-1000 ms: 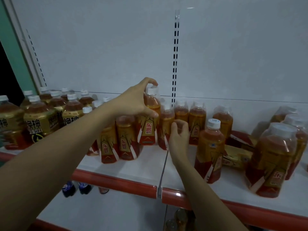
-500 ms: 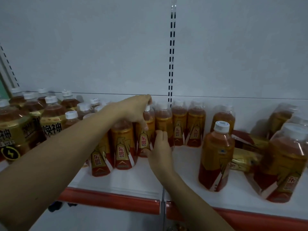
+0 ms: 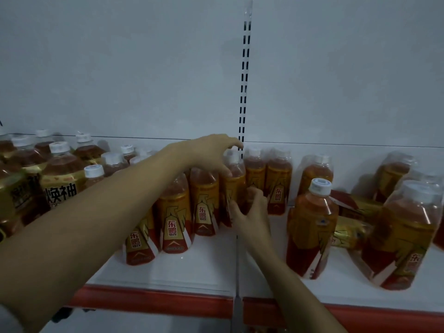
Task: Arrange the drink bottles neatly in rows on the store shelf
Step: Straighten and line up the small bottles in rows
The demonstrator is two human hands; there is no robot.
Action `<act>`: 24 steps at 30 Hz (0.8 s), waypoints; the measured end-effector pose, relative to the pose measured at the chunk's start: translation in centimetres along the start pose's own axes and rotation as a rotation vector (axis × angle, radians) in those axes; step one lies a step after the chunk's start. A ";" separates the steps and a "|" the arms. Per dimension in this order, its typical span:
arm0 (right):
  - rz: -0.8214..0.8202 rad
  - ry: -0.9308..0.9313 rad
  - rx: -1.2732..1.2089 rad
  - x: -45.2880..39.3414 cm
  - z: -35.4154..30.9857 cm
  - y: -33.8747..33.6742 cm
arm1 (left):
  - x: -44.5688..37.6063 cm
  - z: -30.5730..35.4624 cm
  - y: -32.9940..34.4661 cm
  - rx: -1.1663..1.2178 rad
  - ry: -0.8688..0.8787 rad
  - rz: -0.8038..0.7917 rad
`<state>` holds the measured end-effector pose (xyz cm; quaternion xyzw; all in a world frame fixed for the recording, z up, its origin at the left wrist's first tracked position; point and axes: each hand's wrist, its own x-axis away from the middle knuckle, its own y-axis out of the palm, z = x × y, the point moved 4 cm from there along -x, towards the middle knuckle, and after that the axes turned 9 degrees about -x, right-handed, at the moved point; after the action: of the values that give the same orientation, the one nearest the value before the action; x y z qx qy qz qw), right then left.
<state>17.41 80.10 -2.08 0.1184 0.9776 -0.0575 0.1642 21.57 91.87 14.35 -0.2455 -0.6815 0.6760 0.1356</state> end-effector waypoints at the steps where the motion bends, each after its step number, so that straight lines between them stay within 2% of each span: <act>1: -0.026 0.037 -0.035 0.0 0.5 0.2 | -0.3 0.3 0.3 -0.010 -0.005 -0.003; 4: -0.067 0.106 -0.114 -0.2 1.6 0.7 | -1.0 0.8 0.5 -0.020 -0.027 0.048; 10: -0.022 0.147 -0.146 0.3 1.7 -0.6 | -0.9 2.8 -0.3 0.064 0.033 0.114; 14: 0.060 -0.002 -0.173 2.5 0.0 -2.7 | 0.2 3.8 -2.1 0.294 0.036 0.164; 16: 0.052 -0.035 -0.246 3.6 -1.2 -3.3 | 1.0 4.4 -3.3 0.493 0.021 0.176; 18: 0.016 -0.041 -0.327 4.4 -2.6 -3.7 | 1.8 5.0 -4.0 0.588 -0.011 0.205; 21: -0.051 -0.054 -0.301 5.2 -4.0 -4.1 | 3.3 5.7 -4.0 0.560 -0.044 0.249; 24: -0.129 -0.024 -0.292 5.7 -3.4 -4.1 | 5.2 6.1 -3.2 0.391 -0.101 0.263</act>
<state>10.05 77.85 -0.50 0.0295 0.9791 0.0734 0.1872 13.55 89.51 16.44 -0.2669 -0.5060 0.8183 0.0569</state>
